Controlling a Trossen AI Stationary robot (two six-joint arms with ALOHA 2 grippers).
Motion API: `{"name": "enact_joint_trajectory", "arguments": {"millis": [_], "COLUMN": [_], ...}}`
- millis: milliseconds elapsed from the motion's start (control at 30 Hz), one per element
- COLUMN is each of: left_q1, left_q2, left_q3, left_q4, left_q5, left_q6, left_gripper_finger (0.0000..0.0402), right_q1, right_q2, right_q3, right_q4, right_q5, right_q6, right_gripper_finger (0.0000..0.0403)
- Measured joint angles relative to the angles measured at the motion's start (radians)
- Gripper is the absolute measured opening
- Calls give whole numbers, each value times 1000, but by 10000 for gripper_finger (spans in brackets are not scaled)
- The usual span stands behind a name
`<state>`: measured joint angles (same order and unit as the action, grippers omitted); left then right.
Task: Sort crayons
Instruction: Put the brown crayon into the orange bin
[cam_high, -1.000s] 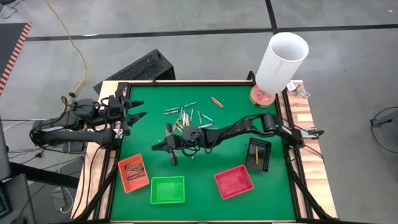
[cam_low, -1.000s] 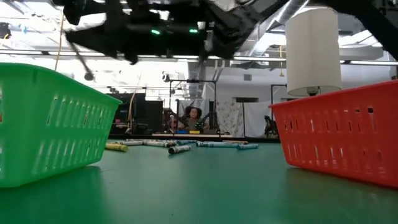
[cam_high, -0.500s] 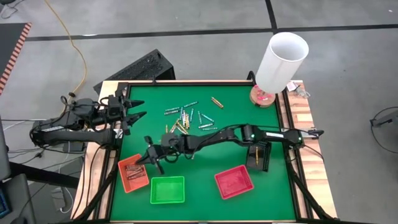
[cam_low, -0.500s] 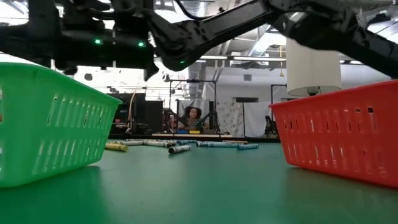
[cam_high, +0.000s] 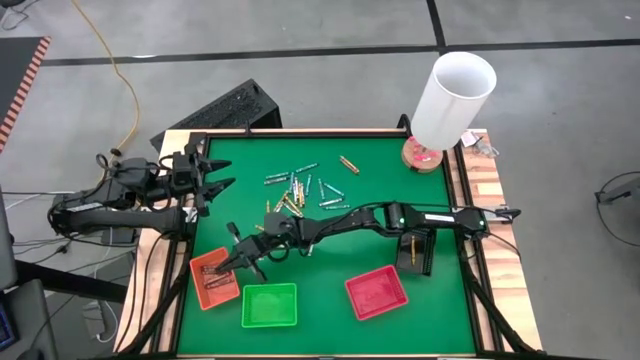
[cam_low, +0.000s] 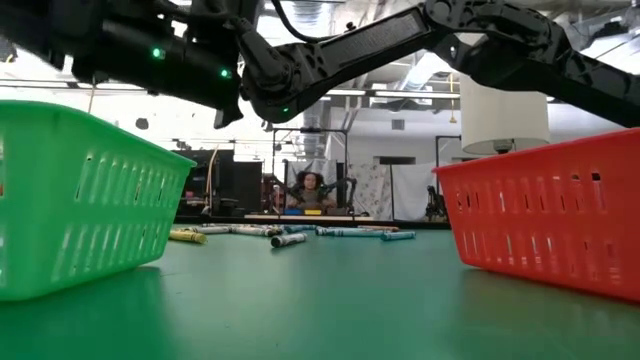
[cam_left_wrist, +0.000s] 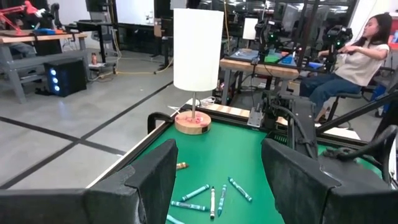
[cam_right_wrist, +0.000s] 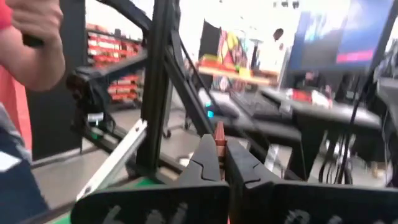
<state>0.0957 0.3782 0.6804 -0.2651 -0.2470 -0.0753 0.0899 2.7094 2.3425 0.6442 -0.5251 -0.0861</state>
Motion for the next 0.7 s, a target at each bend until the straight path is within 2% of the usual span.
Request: {"name": "enact_joint_trajectory", "arguments": {"millis": [133,267,433,567,700], "left_q1": [0,0,0,0,0], "left_q2": [0,0,0,0,0], "left_q3": [0,0,0,0,0], "left_q4": [18,48,70,102,135], "left_q5": [1,3,2,1,0], "left_q6": [0,4,25,27,27], "left_gripper_finger": [223,223,223,223,223], "right_q1": [7,6,4,10,14], "right_q2": [15,62,80,79,78], "right_q3": [0,7,10,14,14], "right_q4": [139,279,293,317,252], "right_q5": [-15,-16,8,23,111], "right_q6": [33,152,213,170,157], "right_gripper_finger": [0,0,0,0,0]}}
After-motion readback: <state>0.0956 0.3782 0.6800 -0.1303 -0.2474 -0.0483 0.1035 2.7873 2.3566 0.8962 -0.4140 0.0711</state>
